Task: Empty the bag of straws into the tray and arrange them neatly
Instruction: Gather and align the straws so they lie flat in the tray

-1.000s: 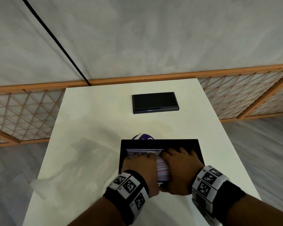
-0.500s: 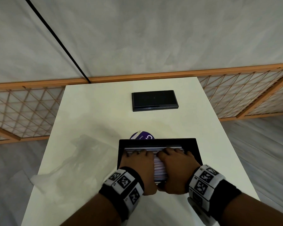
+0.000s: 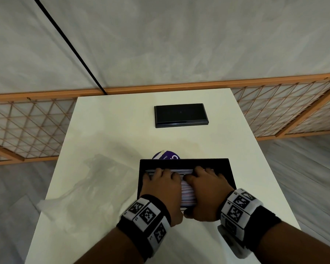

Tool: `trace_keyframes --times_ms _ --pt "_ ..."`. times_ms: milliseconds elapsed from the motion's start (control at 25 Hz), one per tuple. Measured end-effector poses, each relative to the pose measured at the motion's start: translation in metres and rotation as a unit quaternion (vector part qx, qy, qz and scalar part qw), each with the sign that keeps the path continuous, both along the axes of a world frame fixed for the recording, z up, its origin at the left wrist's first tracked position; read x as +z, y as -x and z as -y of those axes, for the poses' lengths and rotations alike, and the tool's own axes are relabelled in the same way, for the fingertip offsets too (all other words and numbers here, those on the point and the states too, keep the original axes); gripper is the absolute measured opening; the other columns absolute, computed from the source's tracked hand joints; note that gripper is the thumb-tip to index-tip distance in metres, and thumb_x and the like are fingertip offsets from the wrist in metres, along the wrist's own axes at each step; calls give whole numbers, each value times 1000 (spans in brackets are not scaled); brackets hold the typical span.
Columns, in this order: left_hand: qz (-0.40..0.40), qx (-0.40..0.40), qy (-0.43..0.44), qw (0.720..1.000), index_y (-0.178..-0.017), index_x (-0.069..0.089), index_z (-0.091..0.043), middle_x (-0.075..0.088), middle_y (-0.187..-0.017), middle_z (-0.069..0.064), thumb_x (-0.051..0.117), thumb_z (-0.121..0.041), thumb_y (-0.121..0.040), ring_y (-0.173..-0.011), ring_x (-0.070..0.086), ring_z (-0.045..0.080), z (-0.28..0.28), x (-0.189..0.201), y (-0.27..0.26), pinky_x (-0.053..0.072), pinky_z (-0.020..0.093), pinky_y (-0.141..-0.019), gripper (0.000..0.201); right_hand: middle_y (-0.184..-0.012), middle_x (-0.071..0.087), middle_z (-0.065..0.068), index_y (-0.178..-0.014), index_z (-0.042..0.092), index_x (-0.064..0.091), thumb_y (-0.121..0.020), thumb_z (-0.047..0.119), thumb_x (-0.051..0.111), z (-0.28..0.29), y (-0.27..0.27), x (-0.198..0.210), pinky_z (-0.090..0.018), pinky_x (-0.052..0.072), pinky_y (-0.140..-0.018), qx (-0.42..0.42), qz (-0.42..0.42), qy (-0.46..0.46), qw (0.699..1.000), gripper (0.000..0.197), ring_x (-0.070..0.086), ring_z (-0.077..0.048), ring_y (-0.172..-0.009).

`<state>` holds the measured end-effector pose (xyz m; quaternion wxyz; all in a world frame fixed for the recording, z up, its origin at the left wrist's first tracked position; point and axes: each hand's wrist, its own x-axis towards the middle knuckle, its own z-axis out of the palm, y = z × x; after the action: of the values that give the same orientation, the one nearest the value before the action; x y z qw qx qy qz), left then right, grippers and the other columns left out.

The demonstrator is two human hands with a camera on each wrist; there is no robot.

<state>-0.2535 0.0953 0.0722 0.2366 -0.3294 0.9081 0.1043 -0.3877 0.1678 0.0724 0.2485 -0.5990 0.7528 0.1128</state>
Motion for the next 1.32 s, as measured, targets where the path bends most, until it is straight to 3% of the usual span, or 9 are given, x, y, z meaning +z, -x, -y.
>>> trace_keyframes --times_ms 160,320,480,720,1000,1200,1320 --pt "-30 21 -28 999 -140 37 -27 48 -139 1 72 -46 -79 -131 47 27 2 -5 -3 36 46 -114 73 -129 48 5 -132 37 43 -58 75 66 -2 2 3 -43 36 -105 9 -14 -6 1000 86 47 -23 -121" --pt "-48 22 -43 998 -141 34 -28 46 -142 1 75 -53 -73 -133 47 26 5 -10 -7 37 46 -115 83 -130 53 6 -133 34 43 -51 82 63 -5 5 5 -41 37 -107 -20 -20 -19 999 97 52 -21 -119" --pt "-54 20 -54 997 -136 36 -27 57 -134 -3 75 -58 -71 -123 57 23 9 -10 -7 41 44 -112 82 -123 56 8 -127 34 47 -54 78 65 -3 5 7 -39 40 -105 -17 -15 -26 999 87 55 -20 -114" --pt "-42 18 -56 997 -141 41 -27 46 -140 -1 74 -57 -72 -130 50 23 11 -10 -6 38 47 -115 82 -127 54 10 -130 35 46 -55 74 67 -4 3 5 -40 38 -107 -24 -10 -15 1000 87 53 -19 -119" --pt "-34 17 -40 998 -138 44 -25 49 -137 -1 73 -54 -75 -131 48 24 8 -5 -7 36 47 -115 75 -125 51 7 -127 32 49 -56 73 65 -3 3 7 -42 37 -103 2 -35 -14 999 84 49 -23 -118" --pt "-15 8 -46 999 -138 41 -24 48 -138 1 73 -48 -79 -129 50 26 6 -5 -7 40 47 -112 72 -115 61 10 -116 34 52 -56 69 68 -1 5 4 -35 44 -100 -8 6 -18 1000 71 59 -17 -108" --pt "-19 13 -47 999 -140 41 -24 46 -139 0 72 -50 -79 -130 49 25 6 -6 -7 38 48 -113 74 -119 59 11 -121 34 50 -58 69 67 -2 5 2 -37 41 -103 -10 9 -19 1000 74 57 -17 -111"
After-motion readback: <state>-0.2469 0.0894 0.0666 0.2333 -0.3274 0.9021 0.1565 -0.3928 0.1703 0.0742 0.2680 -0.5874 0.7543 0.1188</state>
